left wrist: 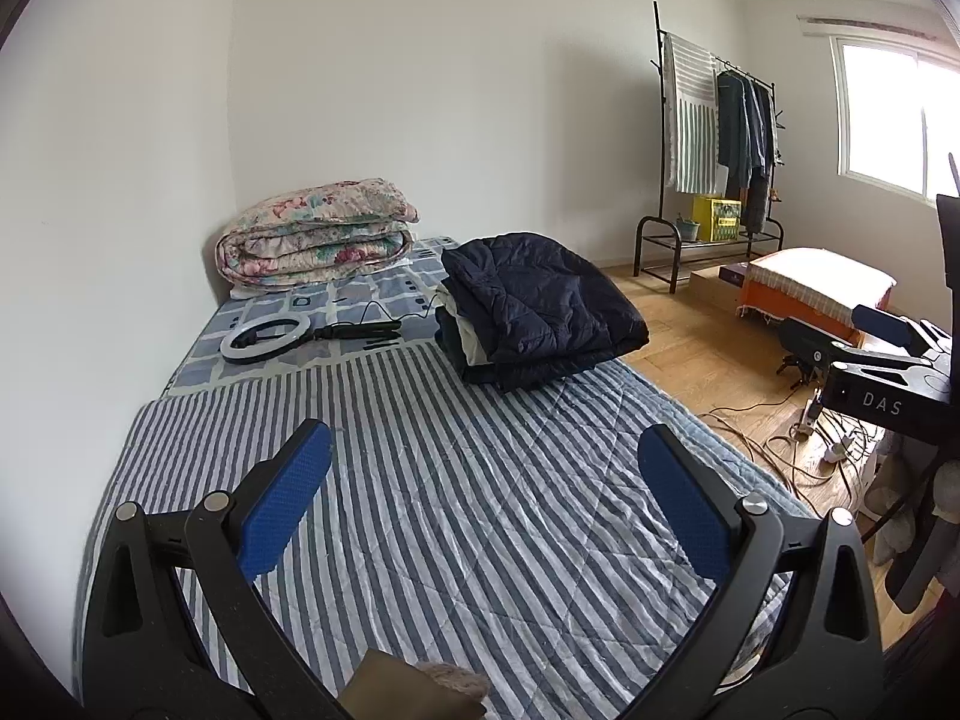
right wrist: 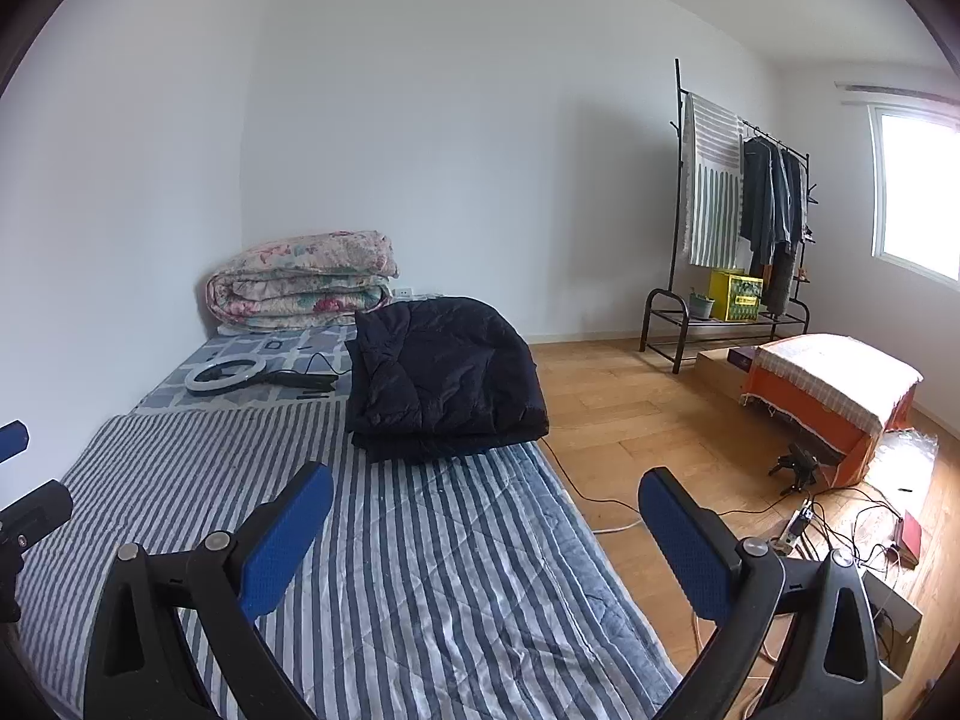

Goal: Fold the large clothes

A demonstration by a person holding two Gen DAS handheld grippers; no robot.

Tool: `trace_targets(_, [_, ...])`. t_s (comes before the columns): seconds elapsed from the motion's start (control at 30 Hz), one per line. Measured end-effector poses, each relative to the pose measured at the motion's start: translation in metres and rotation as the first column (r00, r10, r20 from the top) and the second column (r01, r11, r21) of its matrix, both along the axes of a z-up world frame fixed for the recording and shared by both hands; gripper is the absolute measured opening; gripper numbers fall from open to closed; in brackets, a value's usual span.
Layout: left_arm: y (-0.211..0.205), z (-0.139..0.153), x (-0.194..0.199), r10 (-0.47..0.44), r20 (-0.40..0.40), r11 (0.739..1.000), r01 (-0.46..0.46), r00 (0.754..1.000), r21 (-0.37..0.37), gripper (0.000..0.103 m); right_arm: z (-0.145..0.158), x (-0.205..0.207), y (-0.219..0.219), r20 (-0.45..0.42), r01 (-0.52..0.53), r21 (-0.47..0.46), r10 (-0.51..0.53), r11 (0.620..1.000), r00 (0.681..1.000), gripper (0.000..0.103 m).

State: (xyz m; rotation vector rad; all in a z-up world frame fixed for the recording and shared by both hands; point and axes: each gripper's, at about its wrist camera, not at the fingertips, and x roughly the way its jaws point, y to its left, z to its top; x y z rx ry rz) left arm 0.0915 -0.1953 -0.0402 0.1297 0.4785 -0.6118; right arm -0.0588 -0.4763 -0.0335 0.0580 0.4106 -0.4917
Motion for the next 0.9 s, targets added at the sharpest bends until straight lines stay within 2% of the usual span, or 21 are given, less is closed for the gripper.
trace_targets(0.33, [-0.003, -0.021, 0.016, 0.016, -0.051, 1.000, -0.015, 0.999, 0.014, 0.103, -0.019, 0.012, -0.009, -0.049, -0.001, 0.021, 0.002, 1.000, 0.999, 0.103])
trace_targets(0.9, [-0.003, -0.025, 0.016, 0.020, -0.049, 1.000, -0.019, 0.999, 0.010, 0.103, -0.025, 0.020, -0.002, -0.060, 0.009, 0.023, -0.007, 1.000, 0.998, 0.103])
